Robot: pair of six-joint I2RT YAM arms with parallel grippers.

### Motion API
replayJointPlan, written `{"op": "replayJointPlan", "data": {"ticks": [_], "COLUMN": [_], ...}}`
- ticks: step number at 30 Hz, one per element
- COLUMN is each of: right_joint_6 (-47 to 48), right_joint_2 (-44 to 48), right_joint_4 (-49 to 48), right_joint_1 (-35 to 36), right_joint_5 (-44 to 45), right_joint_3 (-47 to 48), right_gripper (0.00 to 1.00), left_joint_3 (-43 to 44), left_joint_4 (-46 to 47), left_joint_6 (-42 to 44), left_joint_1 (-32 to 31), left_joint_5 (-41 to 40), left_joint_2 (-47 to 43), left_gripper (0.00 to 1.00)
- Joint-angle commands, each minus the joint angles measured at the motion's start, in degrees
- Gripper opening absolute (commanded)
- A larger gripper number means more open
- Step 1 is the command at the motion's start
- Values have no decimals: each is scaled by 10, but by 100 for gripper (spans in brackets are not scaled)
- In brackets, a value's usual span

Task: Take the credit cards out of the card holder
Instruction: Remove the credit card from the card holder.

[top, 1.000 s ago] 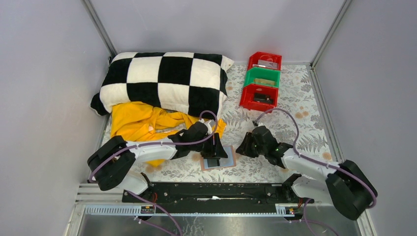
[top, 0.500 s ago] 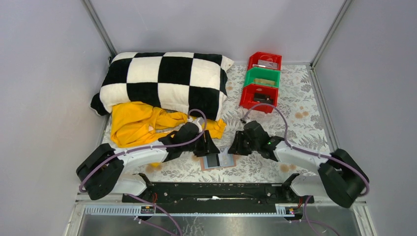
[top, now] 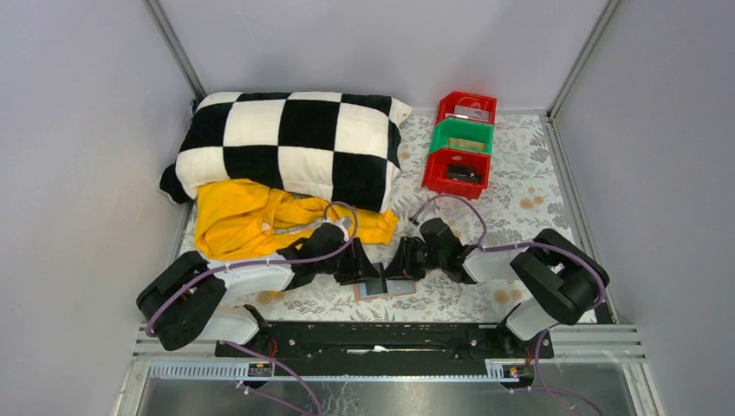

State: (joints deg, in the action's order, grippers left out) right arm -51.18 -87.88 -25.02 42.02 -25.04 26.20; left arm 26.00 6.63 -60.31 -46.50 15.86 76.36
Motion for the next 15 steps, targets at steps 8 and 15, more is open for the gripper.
{"op": "replayJointPlan", "data": {"ticks": [8, 15], "right_joint_6": [-57, -106], "right_joint_2": [-67, -83], "right_joint_4": [-142, -239], "right_joint_1": [5, 5], "right_joint_5": [-46, -59], "right_joint_3": [-39, -66], "right_gripper": [33, 27], "left_joint_3": [-9, -9], "left_joint_4": [17, 20], "left_joint_6": [5, 6], "left_joint_1": [5, 6], "left_joint_5": [8, 9], "left_joint_2": [26, 27], "left_gripper": [49, 48]}}
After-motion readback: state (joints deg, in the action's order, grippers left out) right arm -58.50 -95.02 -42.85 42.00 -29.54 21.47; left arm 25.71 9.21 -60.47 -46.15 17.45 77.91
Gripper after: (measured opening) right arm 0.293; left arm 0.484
